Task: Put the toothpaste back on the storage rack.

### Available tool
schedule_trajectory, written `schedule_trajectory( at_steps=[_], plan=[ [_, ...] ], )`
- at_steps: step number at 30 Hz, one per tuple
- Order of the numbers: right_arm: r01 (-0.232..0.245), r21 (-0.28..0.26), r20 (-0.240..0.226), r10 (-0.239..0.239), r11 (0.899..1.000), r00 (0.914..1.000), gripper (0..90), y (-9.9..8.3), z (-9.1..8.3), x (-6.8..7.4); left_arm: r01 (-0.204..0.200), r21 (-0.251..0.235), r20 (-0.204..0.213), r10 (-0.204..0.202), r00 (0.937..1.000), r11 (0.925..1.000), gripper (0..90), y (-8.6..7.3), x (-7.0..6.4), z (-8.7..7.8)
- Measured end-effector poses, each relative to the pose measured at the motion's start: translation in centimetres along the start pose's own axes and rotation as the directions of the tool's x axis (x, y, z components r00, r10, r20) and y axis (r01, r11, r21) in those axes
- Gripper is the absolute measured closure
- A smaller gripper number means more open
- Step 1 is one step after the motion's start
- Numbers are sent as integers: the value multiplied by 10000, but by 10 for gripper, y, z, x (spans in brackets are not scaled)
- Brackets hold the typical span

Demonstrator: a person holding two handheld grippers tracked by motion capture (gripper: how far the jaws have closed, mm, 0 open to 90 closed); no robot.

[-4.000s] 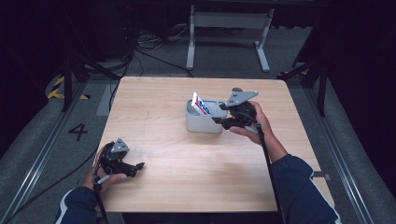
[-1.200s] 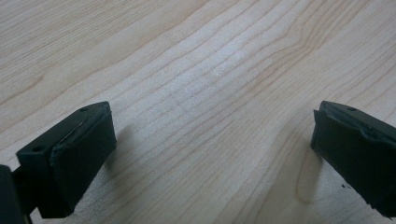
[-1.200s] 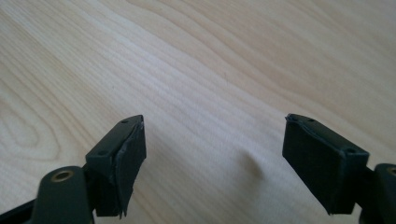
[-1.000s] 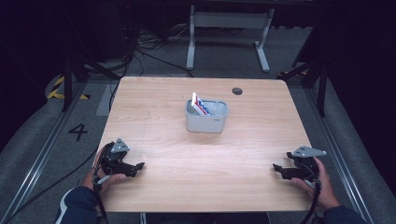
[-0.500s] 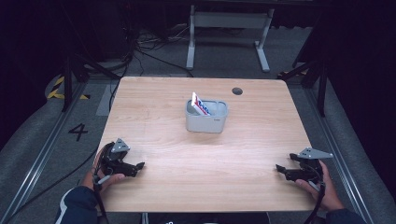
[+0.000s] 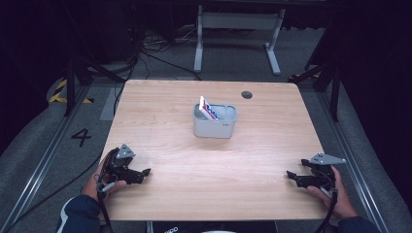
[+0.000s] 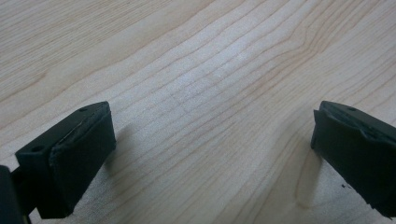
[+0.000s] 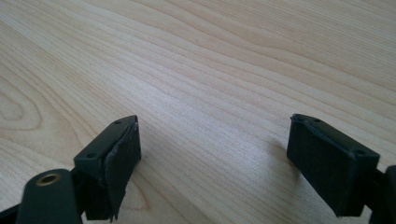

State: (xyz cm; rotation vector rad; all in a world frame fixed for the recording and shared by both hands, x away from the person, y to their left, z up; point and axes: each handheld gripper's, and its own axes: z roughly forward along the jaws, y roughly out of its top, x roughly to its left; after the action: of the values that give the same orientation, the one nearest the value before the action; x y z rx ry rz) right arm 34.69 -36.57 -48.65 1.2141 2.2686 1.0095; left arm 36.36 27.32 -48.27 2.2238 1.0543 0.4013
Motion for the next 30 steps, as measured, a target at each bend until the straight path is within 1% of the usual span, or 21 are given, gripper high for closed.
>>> schedule_trajectory(
  at_steps=[5,6,10,11,13,19,21,22,30],
  plan=[
    [-2,-2,-8,2,10000,10000,180,0,0,0,-44,-8,-36,44,10000,10000,2,0,0,0],
    [-5,-3,-1,5,10000,10000,180,0,0,0,23,13,-21,-23,10000,10000,1,0,0,0],
    [2,-5,-3,-2,10000,10000,180,0,0,0,-50,-6,-36,50,10000,10000,2,0,0,0],
    [0,-1,0,0,10000,10000,180,0,0,0,25,-9,-7,-25,10000,10000,1,0,0,0],
    [-2,3,-4,2,10000,10000,180,0,0,0,-36,-1,-36,36,10000,10000,1,0,0,0],
    [9,-2,-14,-9,10000,10000,180,0,0,0,-47,2,-35,47,10000,10000,2,0,0,0],
    [15,-1,-20,-15,10000,10000,179,0,0,0,33,-10,-22,-33,10000,10000,2,0,0,0],
    [9,-1,-21,-9,10000,10000,179,0,0,0,-53,7,-46,53,10000,10000,1,0,0,0],
    [14,4,-22,-14,10000,10000,179,0,0,0,-9,20,-39,9,10000,10000,2,0,0,0]
  ],
)
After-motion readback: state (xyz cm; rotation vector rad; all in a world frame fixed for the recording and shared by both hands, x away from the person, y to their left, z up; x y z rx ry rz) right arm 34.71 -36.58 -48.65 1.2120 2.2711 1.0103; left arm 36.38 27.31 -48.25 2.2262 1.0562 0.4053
